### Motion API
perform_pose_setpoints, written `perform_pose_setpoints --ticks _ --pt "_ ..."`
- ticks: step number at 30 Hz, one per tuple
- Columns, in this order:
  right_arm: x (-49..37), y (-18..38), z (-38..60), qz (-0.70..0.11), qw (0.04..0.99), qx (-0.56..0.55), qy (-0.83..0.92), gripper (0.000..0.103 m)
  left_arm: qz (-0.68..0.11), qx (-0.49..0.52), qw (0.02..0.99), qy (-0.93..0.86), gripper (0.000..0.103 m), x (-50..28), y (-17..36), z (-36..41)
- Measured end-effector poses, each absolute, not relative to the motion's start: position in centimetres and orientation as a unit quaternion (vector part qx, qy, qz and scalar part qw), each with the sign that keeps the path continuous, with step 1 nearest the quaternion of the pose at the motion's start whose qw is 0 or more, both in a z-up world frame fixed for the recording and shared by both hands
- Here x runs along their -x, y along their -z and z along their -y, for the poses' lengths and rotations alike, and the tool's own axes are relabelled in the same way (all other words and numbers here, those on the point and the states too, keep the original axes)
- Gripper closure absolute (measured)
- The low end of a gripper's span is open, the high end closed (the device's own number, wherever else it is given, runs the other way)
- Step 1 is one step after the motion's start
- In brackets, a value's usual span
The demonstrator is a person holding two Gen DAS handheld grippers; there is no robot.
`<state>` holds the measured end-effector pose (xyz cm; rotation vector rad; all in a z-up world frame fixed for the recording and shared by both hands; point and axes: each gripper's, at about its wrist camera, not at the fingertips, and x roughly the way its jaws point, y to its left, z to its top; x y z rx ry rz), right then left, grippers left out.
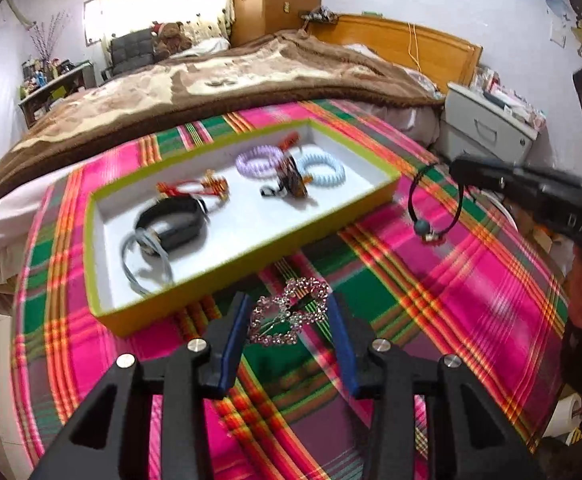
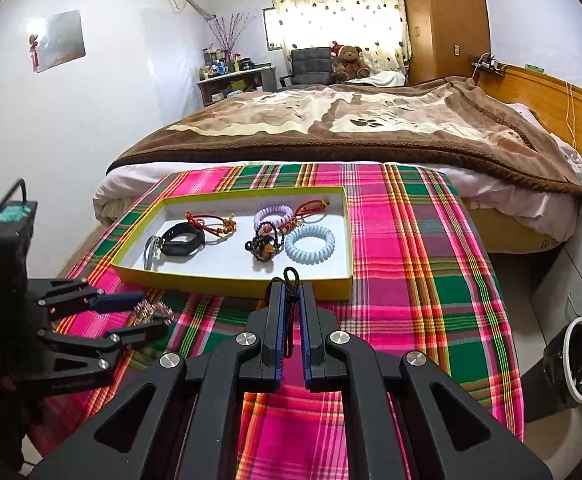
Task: Organize jewelry
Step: 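Carry the clip and elastic into the tray and open both tools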
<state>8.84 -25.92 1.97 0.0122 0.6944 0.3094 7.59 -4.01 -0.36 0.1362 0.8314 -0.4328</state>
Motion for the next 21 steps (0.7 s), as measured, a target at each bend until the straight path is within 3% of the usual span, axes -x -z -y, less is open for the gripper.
perform_pose_setpoints --ticks 21 --pt "-11.7 -5.1 24.1 -0.324 0.932 0.003 -0.161 0.097 -0.363 -0.044 0.915 0.173 0.061 -11.6 -3.9 1.6"
